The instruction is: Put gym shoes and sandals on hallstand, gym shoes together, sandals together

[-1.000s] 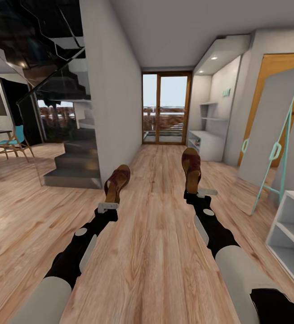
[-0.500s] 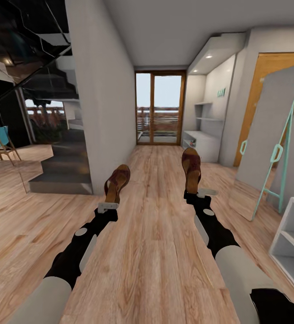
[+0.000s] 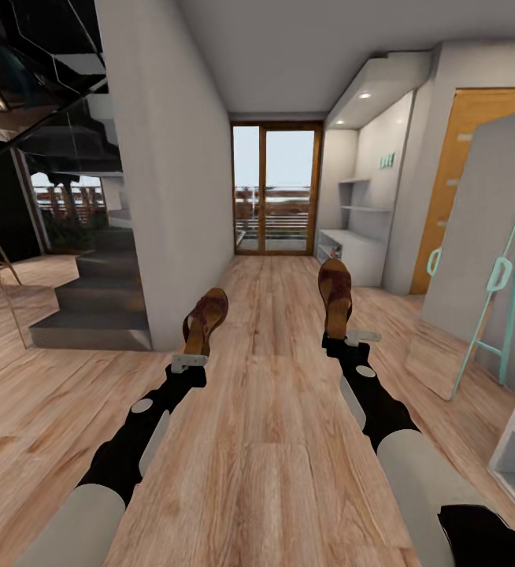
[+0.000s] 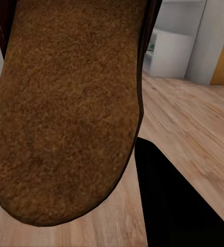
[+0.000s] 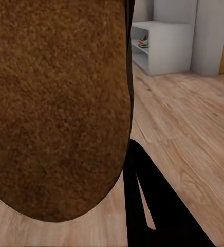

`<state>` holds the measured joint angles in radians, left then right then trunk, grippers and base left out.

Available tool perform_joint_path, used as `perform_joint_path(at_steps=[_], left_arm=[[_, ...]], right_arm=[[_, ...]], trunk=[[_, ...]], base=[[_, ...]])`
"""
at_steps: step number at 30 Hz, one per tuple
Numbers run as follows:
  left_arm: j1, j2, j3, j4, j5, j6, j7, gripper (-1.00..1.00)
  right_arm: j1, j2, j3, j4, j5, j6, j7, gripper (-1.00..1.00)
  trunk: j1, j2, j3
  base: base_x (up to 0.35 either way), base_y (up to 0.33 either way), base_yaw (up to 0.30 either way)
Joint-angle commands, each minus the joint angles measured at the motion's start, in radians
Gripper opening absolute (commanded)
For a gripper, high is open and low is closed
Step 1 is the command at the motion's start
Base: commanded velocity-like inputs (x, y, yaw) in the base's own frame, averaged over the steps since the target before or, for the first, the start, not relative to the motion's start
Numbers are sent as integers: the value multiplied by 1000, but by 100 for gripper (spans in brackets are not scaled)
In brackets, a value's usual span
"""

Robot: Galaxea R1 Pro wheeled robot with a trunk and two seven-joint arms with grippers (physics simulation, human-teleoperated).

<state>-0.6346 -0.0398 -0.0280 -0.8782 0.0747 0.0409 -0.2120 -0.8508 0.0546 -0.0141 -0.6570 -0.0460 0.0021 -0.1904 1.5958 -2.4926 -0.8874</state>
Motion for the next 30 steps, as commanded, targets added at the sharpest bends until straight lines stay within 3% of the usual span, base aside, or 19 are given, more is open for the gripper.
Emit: perform_joint_path(at_steps=[1,30], left_arm=[[0,0,0,-1,5,4,-3,-100],[0,-1,0,1,5,4,-4,-100]], right_arm=[[-1,1,-1,0,-8,-1,-1,-100],[-1,1,-1,0,-8,-1,-1,-100]], trunk=[[0,0,-1],[0,0,-1]], base=[[345,0,0],[345,0,0]])
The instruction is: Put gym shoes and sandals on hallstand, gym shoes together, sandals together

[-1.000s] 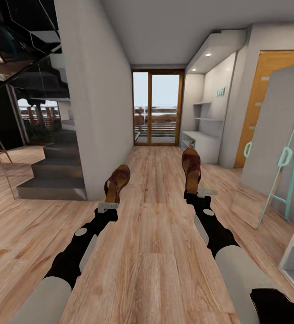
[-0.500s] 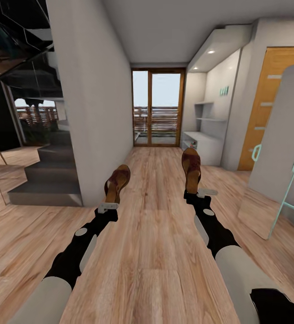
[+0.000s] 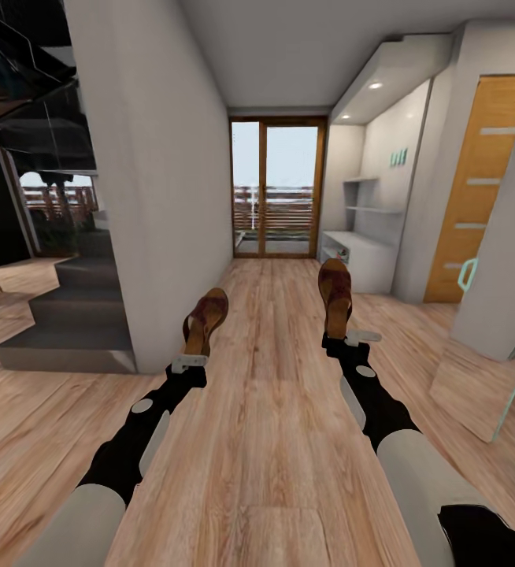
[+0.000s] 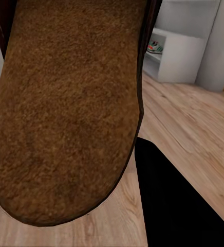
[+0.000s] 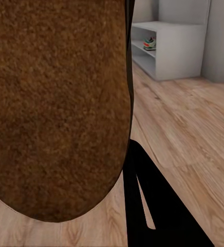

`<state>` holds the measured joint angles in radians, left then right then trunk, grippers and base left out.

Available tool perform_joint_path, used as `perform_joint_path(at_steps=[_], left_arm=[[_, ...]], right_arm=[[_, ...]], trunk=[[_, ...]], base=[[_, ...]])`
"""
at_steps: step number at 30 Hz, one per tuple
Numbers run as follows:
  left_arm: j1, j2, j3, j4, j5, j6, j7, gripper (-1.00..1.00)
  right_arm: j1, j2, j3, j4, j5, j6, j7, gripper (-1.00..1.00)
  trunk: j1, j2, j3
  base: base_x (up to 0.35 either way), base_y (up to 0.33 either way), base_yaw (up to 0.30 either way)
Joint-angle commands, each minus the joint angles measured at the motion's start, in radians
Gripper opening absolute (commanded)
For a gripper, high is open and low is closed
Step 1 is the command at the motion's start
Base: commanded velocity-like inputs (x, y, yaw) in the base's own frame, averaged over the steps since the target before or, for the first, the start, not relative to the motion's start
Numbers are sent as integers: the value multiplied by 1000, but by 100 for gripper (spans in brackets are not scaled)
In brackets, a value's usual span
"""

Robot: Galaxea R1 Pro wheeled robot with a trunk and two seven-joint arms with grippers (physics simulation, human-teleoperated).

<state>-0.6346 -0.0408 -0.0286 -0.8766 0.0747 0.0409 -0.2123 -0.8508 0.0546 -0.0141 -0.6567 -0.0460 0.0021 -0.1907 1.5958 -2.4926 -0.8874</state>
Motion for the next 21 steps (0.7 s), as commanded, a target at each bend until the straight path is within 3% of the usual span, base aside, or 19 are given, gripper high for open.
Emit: perform_joint_path(at_steps=[1,21], left_arm=[[0,0,0,-1,5,4,-3,-100],[0,0,1,-1,5,4,-3,-100]], right_arm=[[-1,1,-1,-1,-8,-1,-1,-100],[-1,1,-1,-1,-8,-1,-1,-100]], trunk=[[0,0,-1],[0,0,-1]], base=[[345,0,0],[345,0,0]])
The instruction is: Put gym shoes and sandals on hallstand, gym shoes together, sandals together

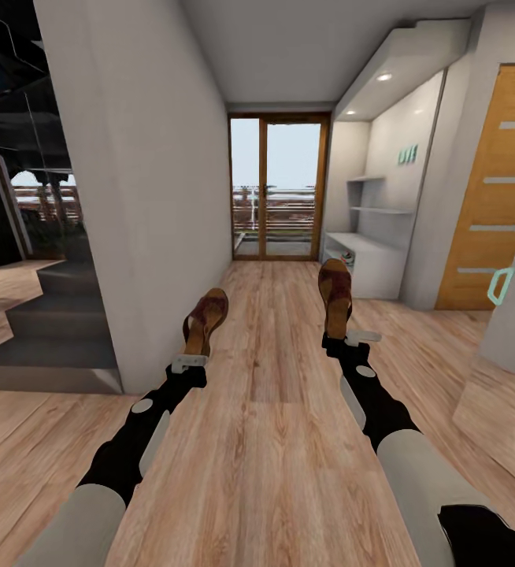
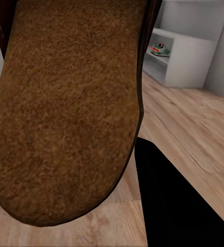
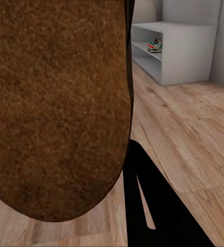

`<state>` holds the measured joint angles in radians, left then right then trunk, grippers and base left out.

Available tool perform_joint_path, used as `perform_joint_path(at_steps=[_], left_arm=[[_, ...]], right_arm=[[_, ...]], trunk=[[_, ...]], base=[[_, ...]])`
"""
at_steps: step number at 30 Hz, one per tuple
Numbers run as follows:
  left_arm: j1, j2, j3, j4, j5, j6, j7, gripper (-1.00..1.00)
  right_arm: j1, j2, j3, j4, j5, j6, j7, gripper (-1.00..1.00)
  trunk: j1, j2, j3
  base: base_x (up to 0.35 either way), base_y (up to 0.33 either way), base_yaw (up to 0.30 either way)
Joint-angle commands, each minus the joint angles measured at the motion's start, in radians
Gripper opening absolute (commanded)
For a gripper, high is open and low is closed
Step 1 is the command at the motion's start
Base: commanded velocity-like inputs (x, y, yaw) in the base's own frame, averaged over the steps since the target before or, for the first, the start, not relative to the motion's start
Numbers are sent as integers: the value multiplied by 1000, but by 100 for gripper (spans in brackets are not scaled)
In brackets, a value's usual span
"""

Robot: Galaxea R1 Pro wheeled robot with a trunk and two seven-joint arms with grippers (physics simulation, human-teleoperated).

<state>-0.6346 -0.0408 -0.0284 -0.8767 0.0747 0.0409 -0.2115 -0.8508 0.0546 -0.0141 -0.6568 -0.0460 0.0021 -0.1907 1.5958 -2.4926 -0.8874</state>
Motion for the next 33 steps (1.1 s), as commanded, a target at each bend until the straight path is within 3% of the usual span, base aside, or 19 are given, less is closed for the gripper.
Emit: perform_joint_path(at_steps=[1,33], left_arm=[[0,0,0,-1,5,4,-4,-100],[0,0,0,-1,5,4,-4,-100]], right_arm=[[-1,1,-1,-1,-8,-1,-1,-100],[-1,1,-1,-1,-8,-1,-1,-100]], trunk=[[0,0,-1],[0,0,-1]], base=[[345,0,0],[345,0,0]])
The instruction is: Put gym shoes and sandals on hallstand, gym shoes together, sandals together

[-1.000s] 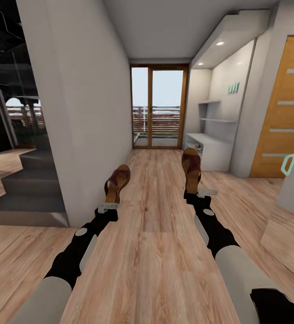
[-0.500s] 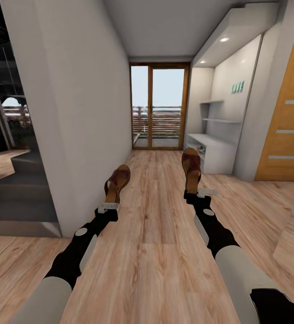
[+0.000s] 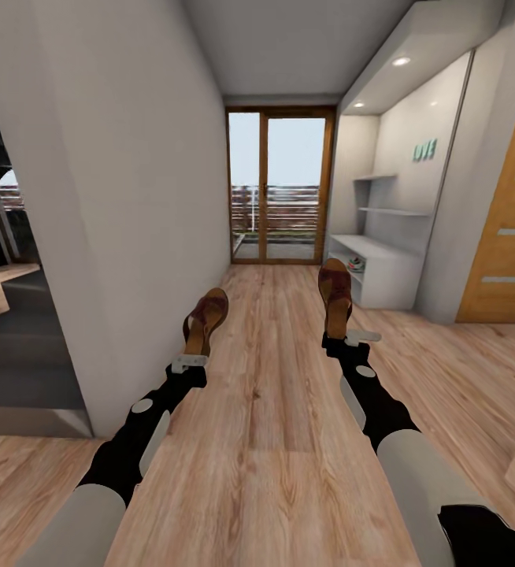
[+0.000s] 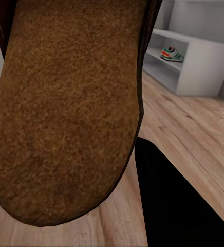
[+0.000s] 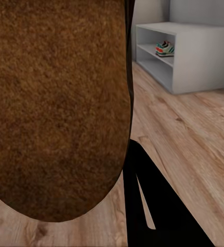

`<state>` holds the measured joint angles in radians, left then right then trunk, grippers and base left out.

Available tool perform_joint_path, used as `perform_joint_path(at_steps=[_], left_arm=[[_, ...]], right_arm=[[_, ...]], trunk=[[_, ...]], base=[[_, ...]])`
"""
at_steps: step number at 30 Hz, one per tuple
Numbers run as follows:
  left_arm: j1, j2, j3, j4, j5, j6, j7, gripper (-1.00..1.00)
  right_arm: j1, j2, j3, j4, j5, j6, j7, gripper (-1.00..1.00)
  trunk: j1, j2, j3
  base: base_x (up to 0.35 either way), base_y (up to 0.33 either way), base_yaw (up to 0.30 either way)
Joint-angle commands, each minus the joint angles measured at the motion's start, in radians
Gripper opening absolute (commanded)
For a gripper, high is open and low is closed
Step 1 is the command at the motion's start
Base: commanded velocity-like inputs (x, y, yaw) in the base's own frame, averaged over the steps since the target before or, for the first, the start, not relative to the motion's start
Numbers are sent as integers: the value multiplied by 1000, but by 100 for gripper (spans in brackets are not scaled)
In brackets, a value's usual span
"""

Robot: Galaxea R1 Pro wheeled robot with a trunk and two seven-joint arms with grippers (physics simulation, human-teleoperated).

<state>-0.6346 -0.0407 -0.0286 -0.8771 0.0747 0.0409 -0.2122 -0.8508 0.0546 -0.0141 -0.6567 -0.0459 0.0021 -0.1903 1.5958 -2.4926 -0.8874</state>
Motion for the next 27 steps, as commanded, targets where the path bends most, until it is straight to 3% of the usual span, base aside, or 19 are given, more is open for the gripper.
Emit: perform_joint_path(at_steps=[1,27], left_arm=[[0,0,1,-1,5,4,-4,-100],[0,0,0,0,5,4,-4,-100]], right_arm=[[-1,1,-1,-1,-8,-1,-1,-100],[-1,1,-1,0,-8,-1,-2,-100]], trunk=[[0,0,-1],[0,0,-10]], base=[[345,0,0],[345,0,0]])
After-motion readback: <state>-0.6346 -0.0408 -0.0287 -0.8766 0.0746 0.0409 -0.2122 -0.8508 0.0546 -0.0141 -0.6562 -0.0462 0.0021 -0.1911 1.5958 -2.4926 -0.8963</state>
